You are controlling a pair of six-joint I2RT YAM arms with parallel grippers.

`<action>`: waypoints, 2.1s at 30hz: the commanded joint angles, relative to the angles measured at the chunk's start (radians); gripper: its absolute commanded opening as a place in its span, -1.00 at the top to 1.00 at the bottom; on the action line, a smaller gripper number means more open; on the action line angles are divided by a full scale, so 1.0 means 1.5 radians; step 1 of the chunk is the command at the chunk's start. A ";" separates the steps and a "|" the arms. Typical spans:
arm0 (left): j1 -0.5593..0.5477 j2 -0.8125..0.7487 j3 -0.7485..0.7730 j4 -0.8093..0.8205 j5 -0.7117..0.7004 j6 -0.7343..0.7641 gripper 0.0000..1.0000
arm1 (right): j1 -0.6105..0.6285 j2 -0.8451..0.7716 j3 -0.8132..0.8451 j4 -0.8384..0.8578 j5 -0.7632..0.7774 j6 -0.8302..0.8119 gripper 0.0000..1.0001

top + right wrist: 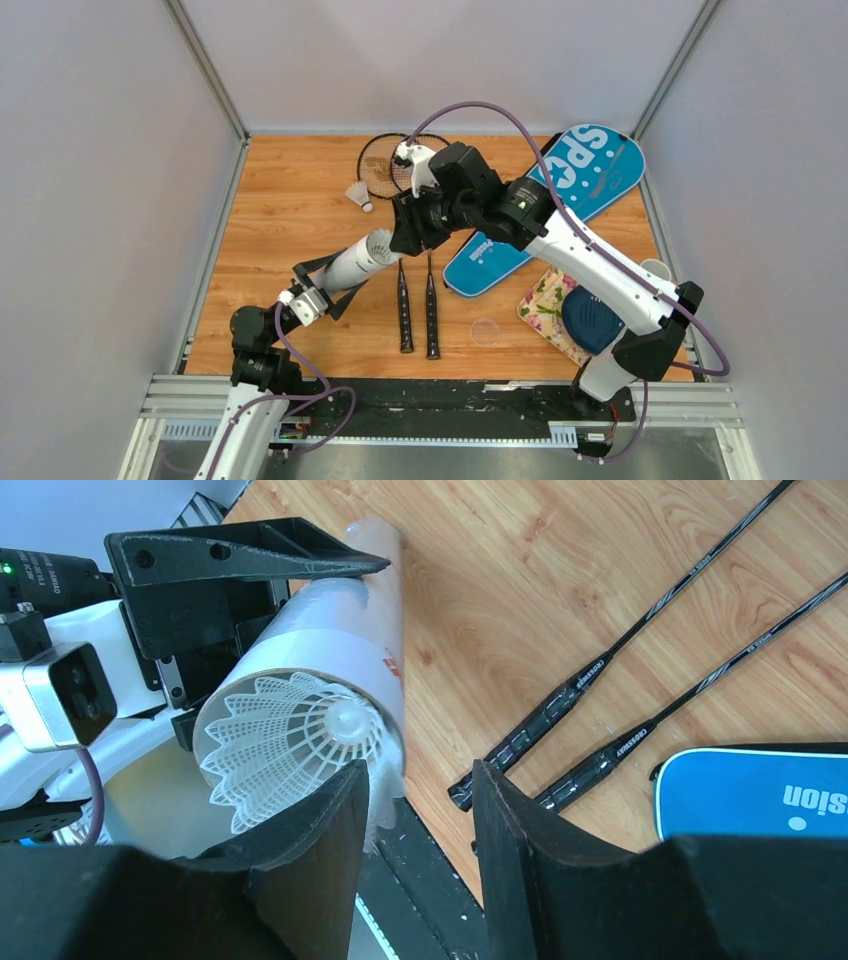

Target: Pack up the badminton gear

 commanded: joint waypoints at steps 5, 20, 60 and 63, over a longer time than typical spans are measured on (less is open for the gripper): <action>-0.005 -0.021 -0.017 -0.035 -0.054 -0.046 0.84 | 0.078 0.018 0.002 0.094 0.145 0.034 0.10; -0.004 -0.106 -0.012 -0.094 -0.442 -0.005 0.85 | -0.111 -0.104 -0.230 0.475 0.081 0.142 -0.46; -0.004 -0.108 -0.007 -0.111 -0.511 -0.006 0.86 | 0.069 0.340 -0.179 0.500 0.255 0.126 -0.38; -0.005 -0.120 -0.007 -0.115 -0.520 -0.007 0.87 | 0.070 0.368 -0.126 0.502 0.266 0.167 -0.36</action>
